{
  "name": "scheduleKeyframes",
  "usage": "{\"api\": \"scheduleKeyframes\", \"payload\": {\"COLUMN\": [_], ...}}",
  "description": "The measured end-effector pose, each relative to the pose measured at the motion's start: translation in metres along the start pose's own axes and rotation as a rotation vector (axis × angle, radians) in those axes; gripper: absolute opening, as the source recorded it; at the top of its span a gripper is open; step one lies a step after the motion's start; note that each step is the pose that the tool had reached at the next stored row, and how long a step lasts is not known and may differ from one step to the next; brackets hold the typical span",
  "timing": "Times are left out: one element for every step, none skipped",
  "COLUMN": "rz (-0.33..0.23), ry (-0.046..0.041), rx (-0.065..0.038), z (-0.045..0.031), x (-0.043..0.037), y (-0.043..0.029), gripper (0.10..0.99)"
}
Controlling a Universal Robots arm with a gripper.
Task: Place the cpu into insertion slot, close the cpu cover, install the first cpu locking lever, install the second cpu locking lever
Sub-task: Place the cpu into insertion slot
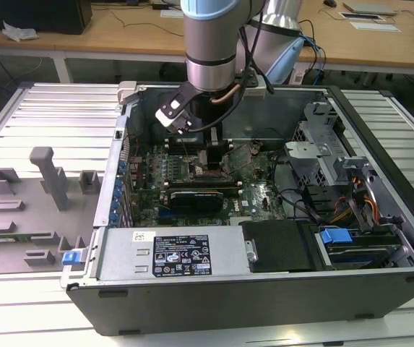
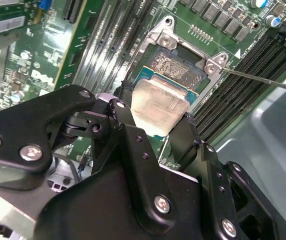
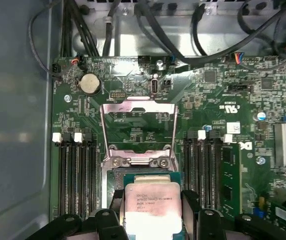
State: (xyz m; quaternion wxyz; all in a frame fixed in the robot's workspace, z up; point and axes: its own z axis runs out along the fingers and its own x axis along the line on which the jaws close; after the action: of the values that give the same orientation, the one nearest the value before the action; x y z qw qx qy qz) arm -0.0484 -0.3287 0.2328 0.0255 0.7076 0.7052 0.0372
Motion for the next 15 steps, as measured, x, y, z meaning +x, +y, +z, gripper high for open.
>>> {"api": "scheduleKeyframes", "payload": {"rz": [-0.001,-0.001,-0.002,-0.002,-0.002,-0.002,-0.002,-0.002,-0.002,-0.002,-0.002,-0.002,-0.002,-0.002,-0.002], "ry": [0.0001,0.0002,0.0004,0.0004,0.0002,0.0002,0.0003,0.0003,0.0003,0.0002,0.0002,0.0002,0.0001,0.0002,0.0002], "rx": [0.0,0.0,0.0,0.0,0.0,0.0,0.0,0.0,0.0,0.0,0.0,0.0,0.0,0.0,0.0], "z": [0.0012,0.0021,0.0031,0.0043,0.0062,0.0085,0.0125,0.0161,0.0184,0.0199,0.0211,0.0226,0.0247,0.0268,0.0283], "x": [0.0017,0.0028,0.0038,0.004,0.0041,0.0041,0.0047,0.0052,0.0055,0.0057,0.006,0.0062,0.0067,0.0071,0.0073], "y": [-0.0007,-0.0011,-0.0017,-0.0023,-0.003,-0.0038,-0.0044,-0.0048,-0.0051,-0.0054,-0.0056,-0.006,-0.0066,-0.0071,-0.0074], "gripper": [0.541,0.541,0.541,0.541,0.541,0.541,0.541,0.541,0.541,0.541,0.541,0.541,0.541,0.541,0.541]}}
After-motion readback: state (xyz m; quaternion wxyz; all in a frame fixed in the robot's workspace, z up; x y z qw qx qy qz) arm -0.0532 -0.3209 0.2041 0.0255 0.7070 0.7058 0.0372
